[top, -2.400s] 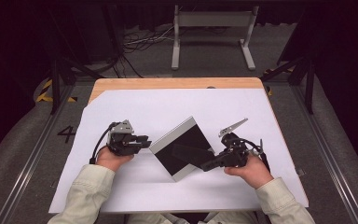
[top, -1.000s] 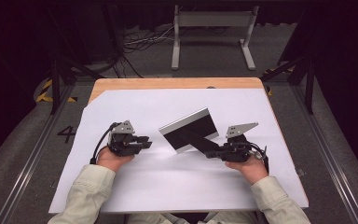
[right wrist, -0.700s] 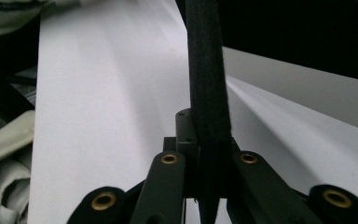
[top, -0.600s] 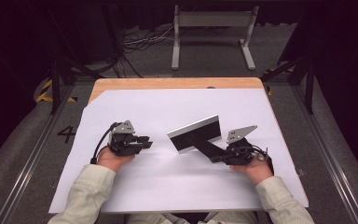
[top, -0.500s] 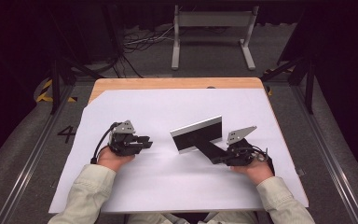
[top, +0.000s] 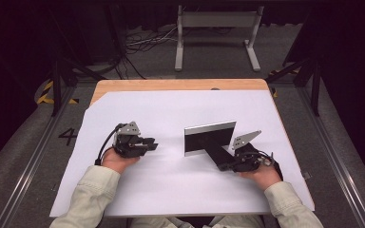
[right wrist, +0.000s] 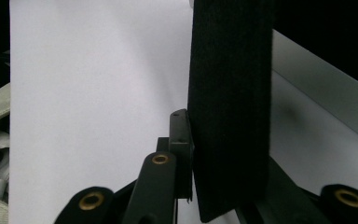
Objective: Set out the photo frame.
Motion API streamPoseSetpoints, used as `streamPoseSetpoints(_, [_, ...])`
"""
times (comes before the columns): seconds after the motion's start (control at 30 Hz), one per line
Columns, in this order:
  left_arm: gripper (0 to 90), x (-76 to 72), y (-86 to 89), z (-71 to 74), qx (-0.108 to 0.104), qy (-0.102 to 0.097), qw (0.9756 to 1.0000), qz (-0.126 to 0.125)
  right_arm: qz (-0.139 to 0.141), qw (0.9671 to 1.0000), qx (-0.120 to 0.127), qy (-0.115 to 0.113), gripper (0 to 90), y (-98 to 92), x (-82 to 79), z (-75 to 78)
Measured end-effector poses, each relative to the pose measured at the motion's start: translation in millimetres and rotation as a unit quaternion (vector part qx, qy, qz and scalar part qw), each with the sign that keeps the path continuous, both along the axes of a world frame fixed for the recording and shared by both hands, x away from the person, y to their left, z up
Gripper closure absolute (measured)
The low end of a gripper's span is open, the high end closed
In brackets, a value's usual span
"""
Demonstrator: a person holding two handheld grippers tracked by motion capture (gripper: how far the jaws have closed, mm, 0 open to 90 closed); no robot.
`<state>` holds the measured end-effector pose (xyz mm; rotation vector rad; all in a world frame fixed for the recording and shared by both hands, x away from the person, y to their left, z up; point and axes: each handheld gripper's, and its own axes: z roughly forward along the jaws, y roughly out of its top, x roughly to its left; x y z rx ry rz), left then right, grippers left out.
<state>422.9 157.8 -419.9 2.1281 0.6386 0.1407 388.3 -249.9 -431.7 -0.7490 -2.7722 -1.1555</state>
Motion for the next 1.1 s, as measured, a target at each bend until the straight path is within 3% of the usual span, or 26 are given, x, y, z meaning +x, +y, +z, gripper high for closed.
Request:
streamPoseSetpoints(0.3, [69.8, 2.2, -4.8, 0.9, 0.000, -0.002, 1.0000, -0.007, -0.005, 0.9996, -0.029, -0.007, 80.0, 1.9, -5.5, -2.7])
streamPoseSetpoints(0.8, [69.7, 7.3, -16.8, 1.2, 0.002, -0.003, 0.9997, -0.023, -0.038, 0.9988, -0.030, -0.009, 73.3, -15.8, -13.0, 1.3])
streamPoseSetpoints(1.1, [69.7, 7.7, -20.9, 1.9, 0.003, -0.004, 0.9996, -0.029, -0.042, 0.9987, -0.024, -0.015, 71.4, -18.9, -16.8, 7.0])
